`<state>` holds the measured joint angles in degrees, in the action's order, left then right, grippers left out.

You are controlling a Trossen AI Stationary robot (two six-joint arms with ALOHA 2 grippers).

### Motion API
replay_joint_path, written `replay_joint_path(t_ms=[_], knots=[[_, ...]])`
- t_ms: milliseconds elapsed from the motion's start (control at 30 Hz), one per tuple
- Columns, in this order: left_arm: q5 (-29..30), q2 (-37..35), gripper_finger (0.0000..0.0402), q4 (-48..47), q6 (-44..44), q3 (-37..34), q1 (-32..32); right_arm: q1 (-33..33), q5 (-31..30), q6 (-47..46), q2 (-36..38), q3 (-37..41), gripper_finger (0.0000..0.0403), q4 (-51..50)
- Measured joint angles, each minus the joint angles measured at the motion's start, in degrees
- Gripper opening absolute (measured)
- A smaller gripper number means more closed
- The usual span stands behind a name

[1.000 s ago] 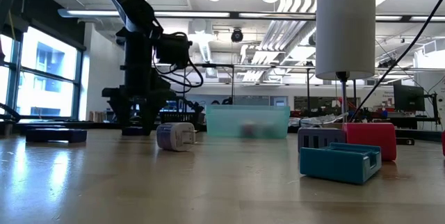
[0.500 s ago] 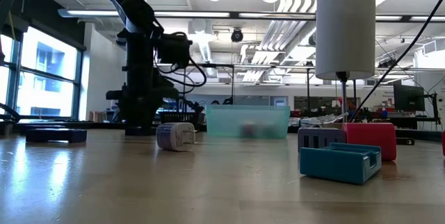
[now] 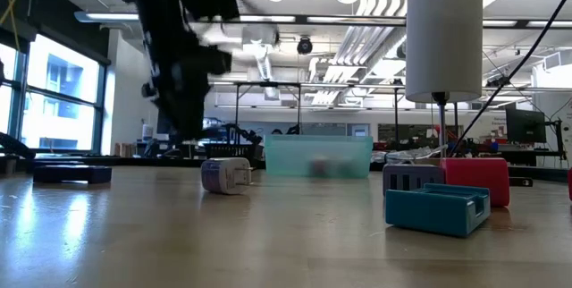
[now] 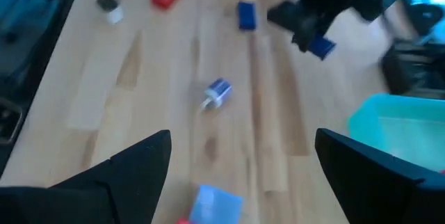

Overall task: Pick & Place Office items
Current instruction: Put the top purple digital clock into the black bin

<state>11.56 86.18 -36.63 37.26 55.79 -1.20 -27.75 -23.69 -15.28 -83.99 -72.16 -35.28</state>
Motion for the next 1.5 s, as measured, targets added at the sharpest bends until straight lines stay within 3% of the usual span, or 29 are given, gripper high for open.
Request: replay_joint_path(t_ms=[200,367,433,600,667,1067,1233,1500], knots=[[-4.0,-2.0,0.0151,10.59,0.54,0.07,-13.59,0.0,7.97,2.64,-5.53,0.0,0.0344,2.39],[-6.16,-1.36,0.0154,20.36,0.54,0.11,-19.83,-0.21,11.83,12.88,-10.3,0.04,0.0337,13.21],[-9.51,-1.36,0.0155,23.81,0.51,0.11,-20.27,-0.82,10.28,19.19,-10.83,0.04,0.0329,16.34],[-17.59,-1.06,0.0156,32.86,0.97,0.13,-20.15,-1.9,-0.55,30.96,-10.86,0.02,0.03,22.46],[-20.15,-1.04,0.0156,35.29,0.91,0.13,-19.72,-1.85,-1.61,34.0,-10.86,0.02,0.0289,23.55],[-20.08,0.71,0.0158,41.54,-0.52,0.22,-17.95,-0.41,4.6,41.57,-13.89,0.15,0.027,28.03],[-25.47,3.02,0.0158,45.5,-0.17,0.22,-16.41,1.22,7.63,41.96,-13.76,-0.04,0.027,29.51],[-27.33,3.25,0.0158,47.94,-0.4,0.22,-16.22,1.22,9.23,41.91,-13.77,0.0,0.027,29.12]])
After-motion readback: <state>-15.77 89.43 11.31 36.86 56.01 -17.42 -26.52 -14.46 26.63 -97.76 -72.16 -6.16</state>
